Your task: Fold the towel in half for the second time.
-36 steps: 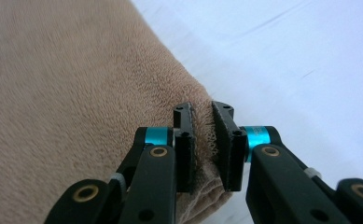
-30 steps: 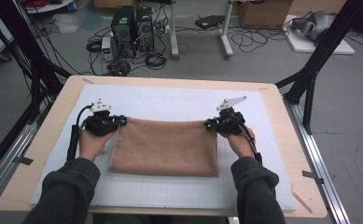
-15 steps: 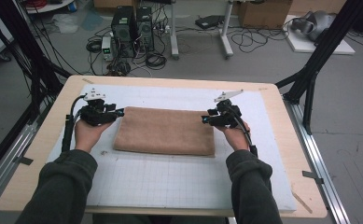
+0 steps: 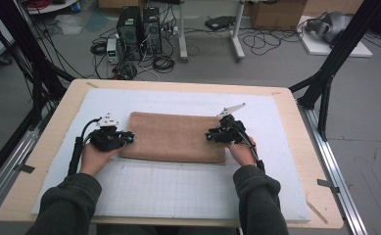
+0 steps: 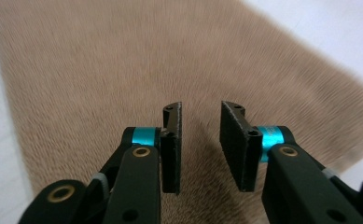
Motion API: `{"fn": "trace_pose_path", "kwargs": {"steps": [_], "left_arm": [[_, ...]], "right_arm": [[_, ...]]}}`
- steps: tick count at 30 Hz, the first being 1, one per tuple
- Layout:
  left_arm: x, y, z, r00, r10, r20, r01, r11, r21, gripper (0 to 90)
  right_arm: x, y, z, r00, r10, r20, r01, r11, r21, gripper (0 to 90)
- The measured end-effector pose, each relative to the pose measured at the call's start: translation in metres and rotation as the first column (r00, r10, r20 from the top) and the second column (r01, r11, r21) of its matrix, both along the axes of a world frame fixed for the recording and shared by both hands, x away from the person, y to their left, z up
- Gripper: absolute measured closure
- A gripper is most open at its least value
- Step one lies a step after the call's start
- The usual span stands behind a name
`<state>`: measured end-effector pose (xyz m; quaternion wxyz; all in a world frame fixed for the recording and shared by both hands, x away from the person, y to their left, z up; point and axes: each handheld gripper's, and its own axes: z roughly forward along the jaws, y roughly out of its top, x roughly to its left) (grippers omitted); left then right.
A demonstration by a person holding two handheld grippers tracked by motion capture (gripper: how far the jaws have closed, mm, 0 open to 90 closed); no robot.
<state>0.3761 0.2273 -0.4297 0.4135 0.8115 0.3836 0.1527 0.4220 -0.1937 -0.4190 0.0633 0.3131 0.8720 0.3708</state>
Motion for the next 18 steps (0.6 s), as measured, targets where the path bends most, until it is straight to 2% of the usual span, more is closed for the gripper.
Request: {"fn": "trace_pose_path", "kwargs": {"steps": [1,3,7,12,16,18], "left_arm": [[0.000,0.001,-0.003,1.0000,0.004,-0.009,-0.004,1.0000,0.007,78.2],[0.000,0.003,-0.008,0.9997,0.004,-0.026,-0.004,1.0000,-0.003,77.4],[-0.001,0.001,-0.008,0.9998,0.007,-0.017,-0.007,0.9999,0.008,75.1],[-0.002,0.001,-0.007,0.9996,0.017,-0.020,-0.017,0.9998,0.000,67.5],[-0.004,0.002,-0.002,0.9998,0.014,-0.014,-0.014,0.9996,-0.024,61.6],[-0.006,0.003,0.001,0.9998,0.018,-0.007,-0.018,0.9990,-0.041,57.4]], "right_arm": [[0.000,0.001,-0.003,1.0000,-0.001,-0.005,0.001,0.9999,-0.016,70.8],[-0.001,0.000,-0.008,0.9999,-0.004,-0.016,0.004,0.9999,-0.011,71.3],[-0.002,-0.001,-0.010,0.9999,-0.003,-0.016,0.003,1.0000,-0.008,70.2],[-0.005,-0.003,-0.009,1.0000,-0.008,0.001,0.008,0.9999,0.007,61.2],[-0.008,-0.004,-0.004,0.9998,-0.020,0.007,0.019,0.9987,0.046,54.1],[-0.011,-0.003,0.001,0.9993,-0.026,0.028,0.025,0.9984,0.051,47.7]]}}
